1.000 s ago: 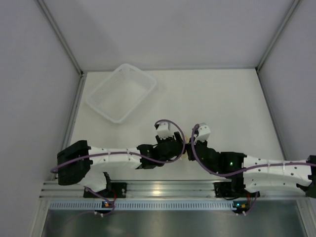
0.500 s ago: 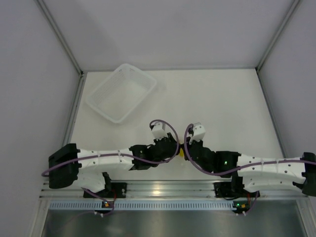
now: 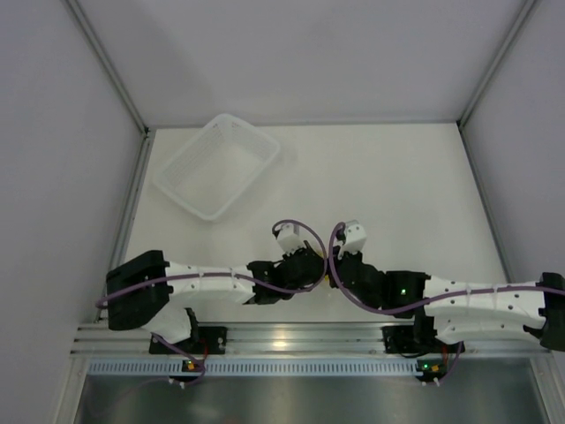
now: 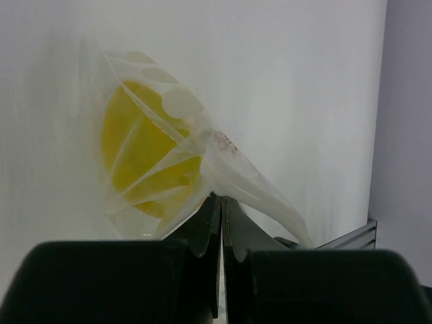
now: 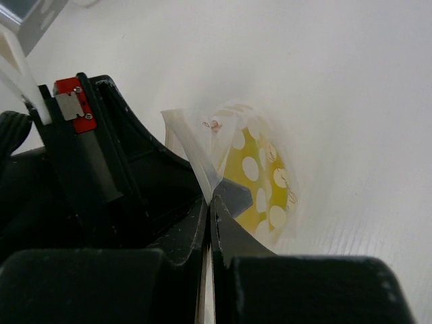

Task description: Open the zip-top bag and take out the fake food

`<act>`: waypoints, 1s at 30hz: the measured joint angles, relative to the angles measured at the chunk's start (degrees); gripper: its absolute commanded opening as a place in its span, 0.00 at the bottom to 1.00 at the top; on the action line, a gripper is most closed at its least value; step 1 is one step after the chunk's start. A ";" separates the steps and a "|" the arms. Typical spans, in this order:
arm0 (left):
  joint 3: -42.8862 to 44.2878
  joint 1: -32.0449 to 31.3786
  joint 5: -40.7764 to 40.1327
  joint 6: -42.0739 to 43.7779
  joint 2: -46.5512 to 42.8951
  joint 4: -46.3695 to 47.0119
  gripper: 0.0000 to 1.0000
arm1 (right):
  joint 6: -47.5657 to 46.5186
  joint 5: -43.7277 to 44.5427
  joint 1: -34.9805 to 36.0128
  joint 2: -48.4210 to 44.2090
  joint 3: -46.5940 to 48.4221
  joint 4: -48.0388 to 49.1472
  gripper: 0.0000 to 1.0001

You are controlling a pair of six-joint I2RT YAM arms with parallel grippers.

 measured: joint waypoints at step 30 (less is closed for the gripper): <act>4.35 -0.24 -5.60 1.42 5.38 -6.12 0.49 | 2.91 3.93 0.00 -1.51 -2.86 -0.42 0.00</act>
